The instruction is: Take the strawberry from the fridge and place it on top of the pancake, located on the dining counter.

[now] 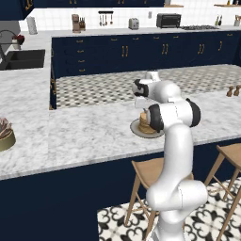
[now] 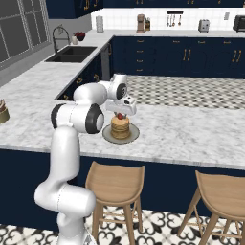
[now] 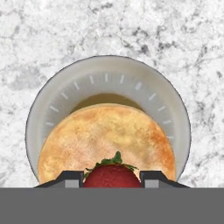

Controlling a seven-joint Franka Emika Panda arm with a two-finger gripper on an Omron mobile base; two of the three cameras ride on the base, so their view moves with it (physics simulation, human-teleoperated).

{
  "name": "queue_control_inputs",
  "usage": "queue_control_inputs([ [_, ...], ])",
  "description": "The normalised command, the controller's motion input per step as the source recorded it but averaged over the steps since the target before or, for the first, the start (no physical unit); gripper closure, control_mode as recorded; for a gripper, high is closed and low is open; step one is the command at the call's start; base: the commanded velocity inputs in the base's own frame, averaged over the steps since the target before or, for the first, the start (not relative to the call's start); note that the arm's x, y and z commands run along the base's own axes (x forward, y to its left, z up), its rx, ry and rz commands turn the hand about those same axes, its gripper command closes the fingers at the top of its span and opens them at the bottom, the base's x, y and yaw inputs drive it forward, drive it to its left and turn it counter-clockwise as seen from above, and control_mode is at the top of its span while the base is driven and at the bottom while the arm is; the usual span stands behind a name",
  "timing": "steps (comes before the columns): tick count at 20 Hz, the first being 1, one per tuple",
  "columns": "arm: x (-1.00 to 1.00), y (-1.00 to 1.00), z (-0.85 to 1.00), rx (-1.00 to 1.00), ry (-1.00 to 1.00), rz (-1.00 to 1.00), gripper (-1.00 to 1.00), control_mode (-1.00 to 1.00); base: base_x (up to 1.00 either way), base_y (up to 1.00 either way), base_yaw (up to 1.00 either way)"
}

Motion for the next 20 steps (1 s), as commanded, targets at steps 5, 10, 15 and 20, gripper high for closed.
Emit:
queue_control_inputs([
  [5, 0.0, 0.01, -0.2, 0.0, 0.0, 0.0, -1.0, -1.0, 0.0, 0.0, 0.0],
  [10, -0.02, 0.0, -0.02, 0.0, 0.0, 0.0, -1.0, -1.0, 0.0, 0.0, 0.0],
  [15, -0.08, 0.0, 0.0, 0.0, 0.0, 0.0, -1.0, -1.0, 0.0, 0.0, 0.0],
  [20, -0.18, 0.0, 0.11, 0.0, -0.01, 0.0, -1.0, -1.0, 0.0, 0.0, 0.0],
])
